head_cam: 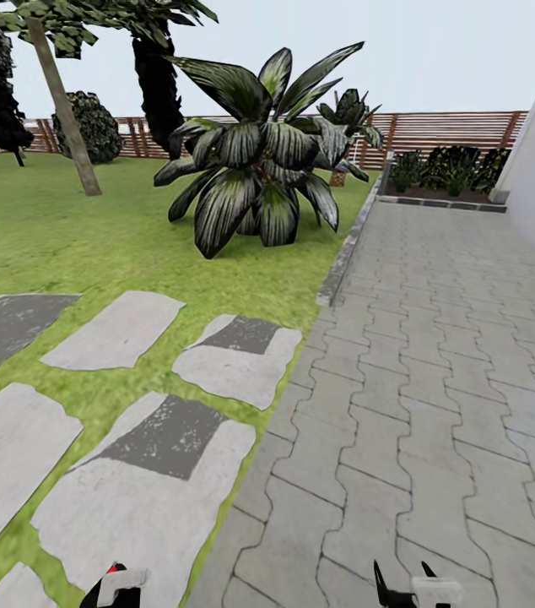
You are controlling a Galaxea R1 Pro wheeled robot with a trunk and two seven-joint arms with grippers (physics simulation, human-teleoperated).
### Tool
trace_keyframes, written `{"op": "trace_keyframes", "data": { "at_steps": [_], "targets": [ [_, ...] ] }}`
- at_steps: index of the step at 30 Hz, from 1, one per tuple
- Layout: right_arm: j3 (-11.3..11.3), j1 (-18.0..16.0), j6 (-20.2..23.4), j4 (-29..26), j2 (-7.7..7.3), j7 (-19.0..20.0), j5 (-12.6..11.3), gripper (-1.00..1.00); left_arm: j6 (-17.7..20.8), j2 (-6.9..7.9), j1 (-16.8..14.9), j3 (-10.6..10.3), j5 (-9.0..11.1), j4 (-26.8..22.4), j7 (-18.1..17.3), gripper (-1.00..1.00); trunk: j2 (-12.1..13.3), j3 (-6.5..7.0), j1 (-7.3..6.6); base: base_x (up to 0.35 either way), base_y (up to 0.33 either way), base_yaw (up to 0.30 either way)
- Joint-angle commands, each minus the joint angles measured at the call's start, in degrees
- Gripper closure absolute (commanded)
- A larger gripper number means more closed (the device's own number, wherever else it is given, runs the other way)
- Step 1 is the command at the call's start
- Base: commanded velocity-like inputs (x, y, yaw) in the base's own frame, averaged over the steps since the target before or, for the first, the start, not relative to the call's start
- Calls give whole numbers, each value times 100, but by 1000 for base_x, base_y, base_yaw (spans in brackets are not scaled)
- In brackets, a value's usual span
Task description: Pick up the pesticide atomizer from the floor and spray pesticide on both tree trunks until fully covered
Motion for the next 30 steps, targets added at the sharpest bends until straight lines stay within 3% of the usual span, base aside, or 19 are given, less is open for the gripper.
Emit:
{"op": "trace_keyframes", "data": {
  "at_steps": [1, 30],
  "targets": [
    [0, 0, 0, 1, 2, 0, 0, -100, 0, 0, 3, 1, 0, -1, 0, 100, 0, 9, 0, 281, 173, 0],
    [17, 0, 0, 7, 35, 1, 9, -100, 0, 4, 8, 1, 9, 7, -14, 100, 0, 214, 0, 290, 183, 176]
  ]
}}
